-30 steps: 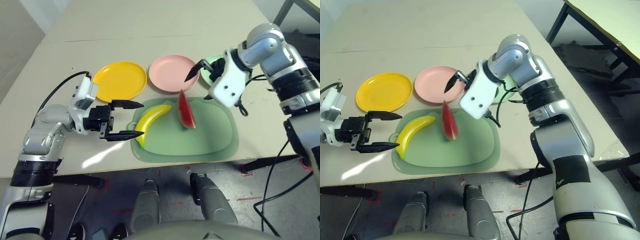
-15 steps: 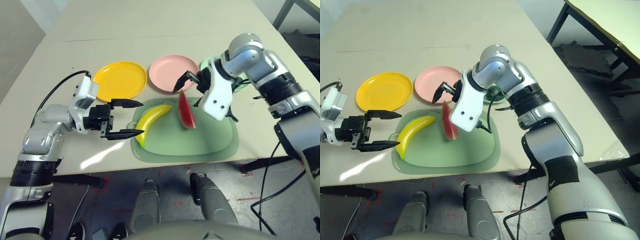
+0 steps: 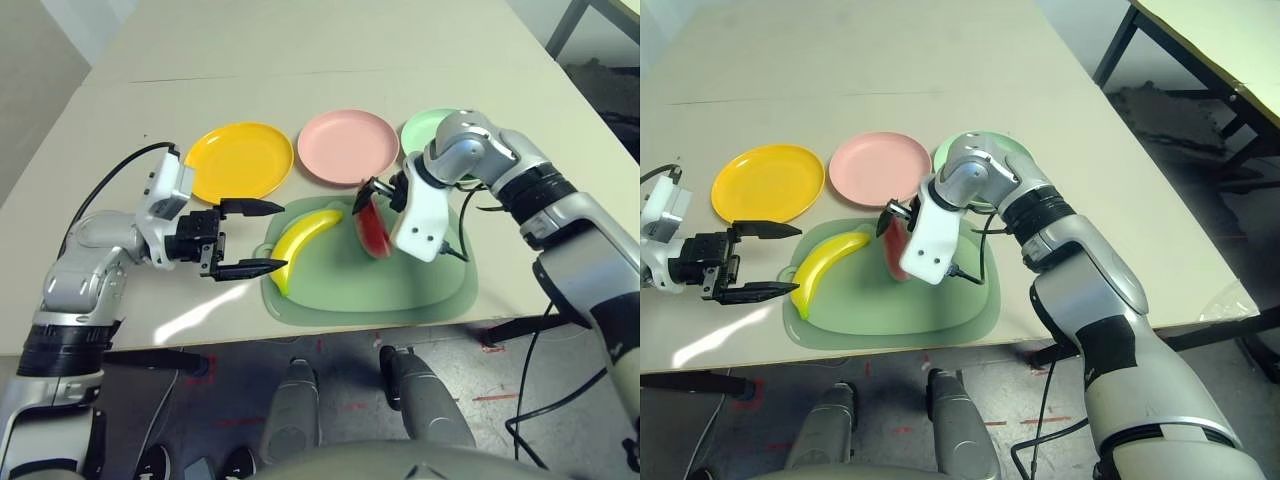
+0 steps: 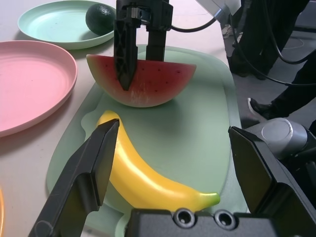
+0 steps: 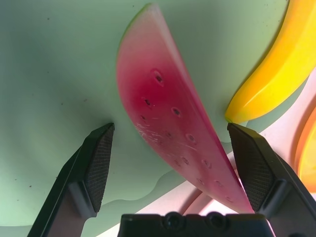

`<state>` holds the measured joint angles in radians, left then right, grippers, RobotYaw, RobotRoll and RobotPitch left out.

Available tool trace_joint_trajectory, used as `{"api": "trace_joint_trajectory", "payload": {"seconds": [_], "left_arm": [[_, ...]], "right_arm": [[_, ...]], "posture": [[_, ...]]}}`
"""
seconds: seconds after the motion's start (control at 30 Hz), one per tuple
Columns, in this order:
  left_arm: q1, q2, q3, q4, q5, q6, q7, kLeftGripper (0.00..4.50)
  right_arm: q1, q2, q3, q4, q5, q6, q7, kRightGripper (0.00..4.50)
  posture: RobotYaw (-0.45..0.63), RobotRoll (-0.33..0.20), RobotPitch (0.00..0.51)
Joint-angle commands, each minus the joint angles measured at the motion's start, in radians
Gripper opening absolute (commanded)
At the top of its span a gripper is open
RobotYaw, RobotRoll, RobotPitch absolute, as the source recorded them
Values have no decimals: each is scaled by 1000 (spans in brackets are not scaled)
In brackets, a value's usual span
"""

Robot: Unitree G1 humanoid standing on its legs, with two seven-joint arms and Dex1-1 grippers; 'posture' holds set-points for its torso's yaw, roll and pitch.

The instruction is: Place the fruits into color-matched plates.

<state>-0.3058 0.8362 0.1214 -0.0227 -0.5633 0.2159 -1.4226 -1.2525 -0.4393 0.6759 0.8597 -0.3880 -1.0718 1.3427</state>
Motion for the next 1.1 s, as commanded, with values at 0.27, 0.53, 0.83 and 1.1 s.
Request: {"api": "trace_joint_trajectory", "payload": {"seconds": [0.27,0.53,0.83,1.1], "left_arm": [[16,5,10,-12,-2,-6,0,4500],[10,4,9,-4,1,-13,-4,4500],[10,7,5,-1,2,-15,-10,4500],[0,9,0,11,7,-17,-20,4500]], "right_arm": [[29,-17,28,-9,-3,63,48,4481],[44,-19,18,-42,25,120,85,2650],[63,-24,9,-87,71,175,134,2090],[33,-50,-28,-218,225,349,268,2090]], "posture": [[-15,0,218],[-24,0,217],[-22,0,218],[-43,0,217]]}}
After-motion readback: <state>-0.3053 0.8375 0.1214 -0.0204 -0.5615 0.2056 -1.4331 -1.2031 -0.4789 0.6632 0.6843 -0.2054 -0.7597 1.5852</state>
